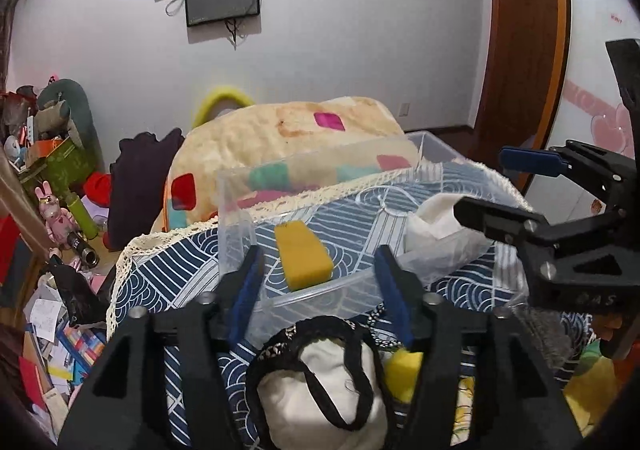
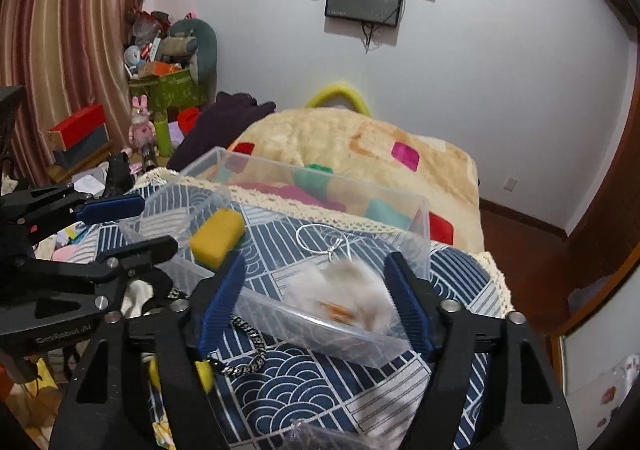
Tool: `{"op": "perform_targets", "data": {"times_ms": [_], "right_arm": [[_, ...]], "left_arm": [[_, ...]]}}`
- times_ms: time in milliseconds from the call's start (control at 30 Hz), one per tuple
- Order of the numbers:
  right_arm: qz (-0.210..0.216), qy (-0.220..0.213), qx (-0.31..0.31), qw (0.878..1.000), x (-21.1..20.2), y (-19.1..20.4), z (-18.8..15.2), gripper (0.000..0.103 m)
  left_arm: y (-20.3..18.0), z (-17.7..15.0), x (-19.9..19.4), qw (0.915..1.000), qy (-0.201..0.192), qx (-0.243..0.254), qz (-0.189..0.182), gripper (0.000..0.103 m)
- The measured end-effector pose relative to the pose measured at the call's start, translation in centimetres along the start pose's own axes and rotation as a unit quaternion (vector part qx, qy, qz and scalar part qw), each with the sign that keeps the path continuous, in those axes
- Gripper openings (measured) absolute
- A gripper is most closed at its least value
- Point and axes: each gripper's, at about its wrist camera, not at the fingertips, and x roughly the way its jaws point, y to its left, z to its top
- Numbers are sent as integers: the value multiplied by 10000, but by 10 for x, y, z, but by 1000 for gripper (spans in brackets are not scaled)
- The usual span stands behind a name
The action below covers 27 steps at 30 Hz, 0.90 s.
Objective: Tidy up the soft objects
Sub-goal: 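Carry the sponge and white bag over the clear box and open both tools, then grasp the black-rimmed white pouch with the left tool while the right grasps the scrubber bag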
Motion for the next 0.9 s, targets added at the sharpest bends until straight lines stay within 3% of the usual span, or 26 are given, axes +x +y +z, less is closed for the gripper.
{"op": "perform_targets", "data": {"times_ms": [333, 567, 900], "right_arm": [[-153, -654, -107, 9977, -41, 11, 0, 90], [-226, -853, -61, 9961, -58, 12, -15, 93], [-315, -460, 159, 9983, -47, 8, -60, 94]], "left_arm": [[-6, -4, -43, 9981, -583, -38, 187, 99], [4, -21, -61, 9964, -749, -223, 330, 103], [13, -70, -46, 9979, -327, -405, 376, 103]]}}
